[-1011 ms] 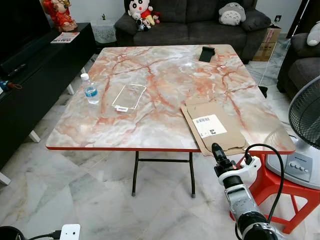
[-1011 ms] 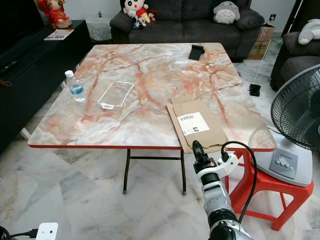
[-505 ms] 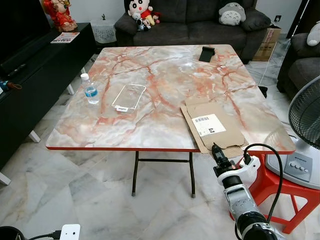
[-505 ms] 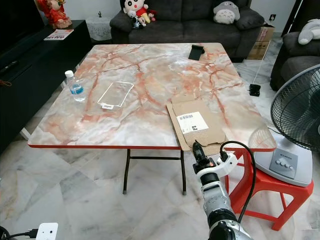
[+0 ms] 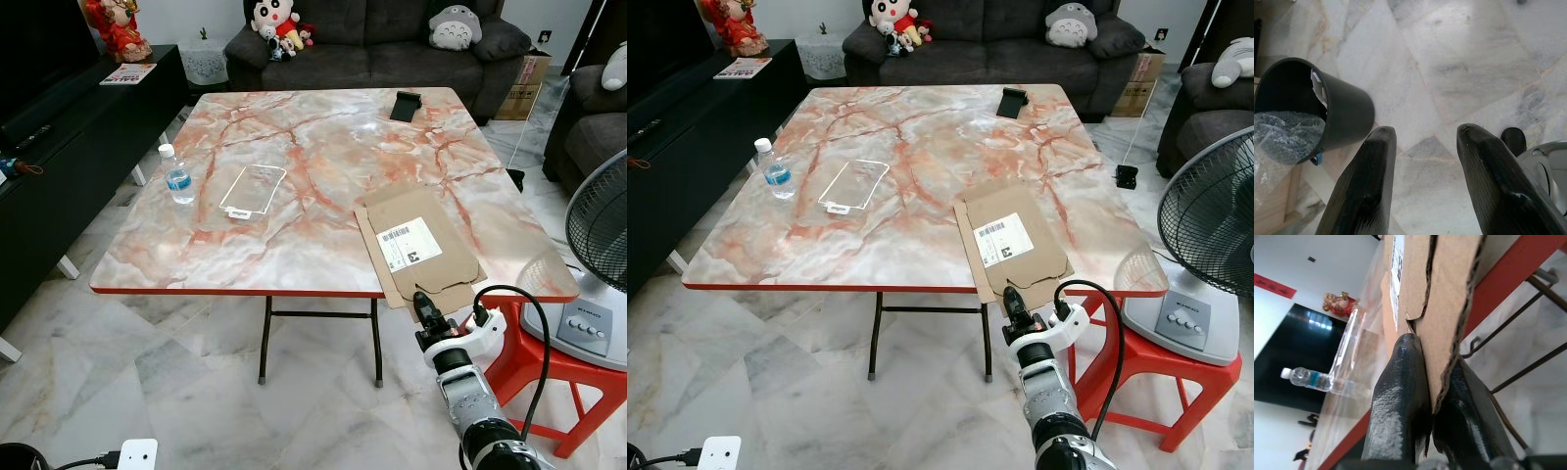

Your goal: Picking trash to rubbish bin

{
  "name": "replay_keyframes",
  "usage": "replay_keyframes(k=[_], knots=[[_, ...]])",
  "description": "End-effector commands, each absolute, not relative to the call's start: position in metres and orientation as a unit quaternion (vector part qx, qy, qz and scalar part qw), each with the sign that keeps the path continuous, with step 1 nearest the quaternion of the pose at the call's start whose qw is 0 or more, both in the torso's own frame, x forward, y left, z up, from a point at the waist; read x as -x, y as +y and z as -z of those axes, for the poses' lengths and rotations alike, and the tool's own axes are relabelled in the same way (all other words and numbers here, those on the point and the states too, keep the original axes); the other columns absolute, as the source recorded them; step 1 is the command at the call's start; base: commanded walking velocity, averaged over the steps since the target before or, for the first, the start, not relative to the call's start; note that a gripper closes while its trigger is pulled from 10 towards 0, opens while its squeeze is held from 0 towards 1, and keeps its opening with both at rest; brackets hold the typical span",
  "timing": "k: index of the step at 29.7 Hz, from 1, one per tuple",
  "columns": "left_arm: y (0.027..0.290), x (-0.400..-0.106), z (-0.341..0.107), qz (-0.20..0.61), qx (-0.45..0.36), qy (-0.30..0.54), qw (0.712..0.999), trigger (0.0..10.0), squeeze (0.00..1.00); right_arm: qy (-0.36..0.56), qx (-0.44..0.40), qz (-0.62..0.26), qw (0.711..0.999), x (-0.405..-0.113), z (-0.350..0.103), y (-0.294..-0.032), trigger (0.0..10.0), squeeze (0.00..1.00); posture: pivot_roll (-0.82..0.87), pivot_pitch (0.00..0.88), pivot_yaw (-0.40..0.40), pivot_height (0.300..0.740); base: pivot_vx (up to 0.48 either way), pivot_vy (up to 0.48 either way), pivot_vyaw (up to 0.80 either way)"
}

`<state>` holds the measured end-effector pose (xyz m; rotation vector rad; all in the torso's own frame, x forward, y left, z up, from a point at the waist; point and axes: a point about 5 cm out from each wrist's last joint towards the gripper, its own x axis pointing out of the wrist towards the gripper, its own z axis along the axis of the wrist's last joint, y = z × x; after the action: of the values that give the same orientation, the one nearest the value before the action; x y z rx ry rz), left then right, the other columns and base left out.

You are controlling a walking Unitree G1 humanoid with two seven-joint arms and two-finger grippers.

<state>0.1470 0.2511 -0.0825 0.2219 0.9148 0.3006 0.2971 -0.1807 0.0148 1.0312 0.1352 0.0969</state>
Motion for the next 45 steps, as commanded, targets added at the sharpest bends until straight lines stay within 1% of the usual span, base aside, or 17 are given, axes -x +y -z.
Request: replay_keyframes(k=[1, 6, 11, 15, 16, 17, 22, 25, 27, 28, 31, 35, 36, 37, 41, 44, 45], knots=[[0.252, -0.145, 0.084, -0.147, -0.109, 0.448, 0.875, 10.0, 0.00, 0.104, -0.485, -0.034, 0.868, -0.285, 0.000, -0.177, 10.0, 0.00, 0.03, 0.015, 0.008, 0.740, 0.000, 0.000, 0.00], [0.251, -0.146, 0.084, -0.144, -0.108, 0.447, 0.876, 10.0, 0.00, 0.130, -0.487, -0.009, 0.863, -0.273, 0.013, -0.178, 10.0, 0.00, 0.03, 0.015, 0.010, 0.740, 0.000, 0.000, 0.00], [0.251, -0.146, 0.083, -0.144, -0.108, 0.446, 0.877, 10.0, 0.00, 0.129, -0.501, -0.004, 0.856, -0.271, 0.014, -0.178, 10.0, 0.00, 0.03, 0.013, 0.014, 0.740, 0.000, 0.000, 0.00], [0.252, -0.147, 0.083, -0.141, -0.112, 0.447, 0.877, 10.0, 0.00, 0.117, -0.519, -0.132, 0.837, -0.273, 0.005, -0.158, 10.0, 0.00, 0.02, 0.013, 0.021, 0.740, 0.000, 0.000, 0.00], [0.252, -0.147, 0.083, -0.141, -0.112, 0.447, 0.877, 10.0, 0.00, 0.117, -0.519, -0.132, 0.837, -0.273, 0.005, -0.158, 10.0, 0.00, 0.02, 0.013, 0.021, 0.740, 0.000, 0.000, 0.00], [0.252, -0.147, 0.083, -0.141, -0.112, 0.446, 0.877, 10.0, 0.00, 0.120, -0.516, -0.165, 0.832, -0.272, 0.003, -0.153, 10.0, 0.00, 0.02, 0.012, 0.021, 0.740, 0.000, 0.000, 0.00], [0.252, -0.147, 0.083, -0.140, -0.112, 0.446, 0.877, 10.0, 0.00, 0.130, -0.496, -0.247, 0.822, -0.269, 0.000, -0.140, 10.0, 0.00, 0.03, 0.012, 0.023, 0.740, 0.000, 0.000, 0.00], [0.252, -0.148, 0.083, -0.140, -0.112, 0.446, 0.877, 10.0, 0.00, 0.141, -0.484, -0.277, 0.818, -0.267, 0.000, -0.136, 10.0, 0.00, 0.03, 0.012, 0.023, 0.740, 0.000, 0.000, 0.00], [0.252, -0.148, 0.083, -0.140, -0.112, 0.446, 0.877, 10.0, 0.00, 0.157, -0.461, -0.306, 0.818, -0.263, 0.002, -0.134, 10.0, 0.00, 0.03, 0.011, 0.025, 0.740, 0.000, 0.000, 0.00], [0.252, -0.148, 0.083, -0.140, -0.112, 0.446, 0.877, 10.0, 0.00, 0.157, -0.461, -0.306, 0.818, -0.263, 0.002, -0.134, 10.0, 0.00, 0.03, 0.011, 0.025, 0.740, 0.000, 0.000, 0.00], [0.252, -0.148, 0.082, -0.139, -0.112, 0.446, 0.877, 10.0, 0.00, 0.194, -0.418, -0.338, 0.821, -0.255, 0.008, -0.134, 10.0, 0.00, 0.03, 0.011, 0.025, 0.740, 0.000, 0.000, 0.00], [0.252, -0.149, 0.082, -0.138, -0.112, 0.445, 0.878, 10.0, 0.00, 0.221, -0.379, -0.380, 0.814, -0.244, 0.013, -0.138, 10.0, 0.00, 0.03, 0.011, 0.024, 0.740, 0.000, 0.000, 0.00], [0.252, -0.149, 0.082, -0.138, -0.111, 0.445, 0.878, 10.0, 0.00, 0.226, -0.356, -0.385, 0.821, -0.241, 0.015, -0.141, 10.0, 0.00, 0.03, 0.011, 0.024, 0.740, 0.000, 0.000, 0.00], [0.252, -0.149, 0.082, -0.138, -0.111, 0.445, 0.878, 10.0, 0.00, 0.226, -0.356, -0.385, 0.821, -0.241, 0.015, -0.141, 10.0, 0.00, 0.03, 0.011, 0.024, 0.740, 0.000, 0.000, 0.00], [0.252, -0.149, 0.082, -0.138, -0.111, 0.445, 0.878, 10.0, 0.00, 0.260, -0.303, -0.360, 0.843, -0.235, 0.024, -0.157, 10.0, 0.00, 0.03, 0.011, 0.025, 0.740, 0.000, 0.000, 0.00], [0.252, -0.149, 0.082, -0.137, -0.112, 0.445, 0.878, 10.0, 0.00, 0.284, -0.263, -0.342, 0.856, -0.232, 0.029, -0.164, 10.0, 0.00, 0.02, 0.012, 0.028, 0.740, 0.000, 0.000, 0.00], [0.252, -0.149, 0.082, -0.136, -0.112, 0.445, 0.878, 10.0, 0.00, 0.303, -0.237, -0.350, 0.854, -0.226, 0.033, -0.166, 10.0, 0.00, 0.02, 0.013, 0.029, 0.740, 0.000, 0.000, 0.00]])
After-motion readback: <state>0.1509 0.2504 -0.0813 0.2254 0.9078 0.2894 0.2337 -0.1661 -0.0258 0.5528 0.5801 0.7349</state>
